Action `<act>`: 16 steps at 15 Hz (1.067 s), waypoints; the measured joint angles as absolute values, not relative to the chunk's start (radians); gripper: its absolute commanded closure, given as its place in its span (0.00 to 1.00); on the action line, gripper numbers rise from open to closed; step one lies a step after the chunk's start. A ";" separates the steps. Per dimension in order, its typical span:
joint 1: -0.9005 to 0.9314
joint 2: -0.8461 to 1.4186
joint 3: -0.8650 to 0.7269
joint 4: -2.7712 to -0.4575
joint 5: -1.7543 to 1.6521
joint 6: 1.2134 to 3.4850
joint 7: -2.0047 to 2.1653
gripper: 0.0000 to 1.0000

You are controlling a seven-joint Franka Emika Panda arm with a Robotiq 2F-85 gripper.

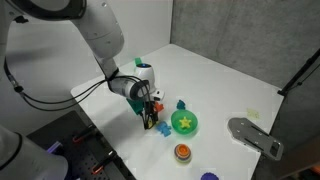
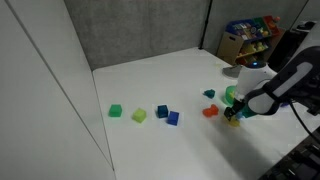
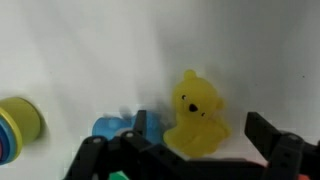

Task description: Put the yellow toy animal in the bowl

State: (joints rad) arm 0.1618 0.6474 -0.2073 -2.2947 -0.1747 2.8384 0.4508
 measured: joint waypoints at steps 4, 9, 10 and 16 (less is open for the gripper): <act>0.170 0.699 -0.204 -2.288 -0.112 2.888 0.444 0.05; 0.178 0.754 -0.205 -2.274 -0.079 2.930 0.429 0.48; 0.183 0.762 -0.206 -2.271 -0.074 2.931 0.427 0.55; 0.190 0.740 -0.207 -2.260 -0.066 2.915 0.382 0.77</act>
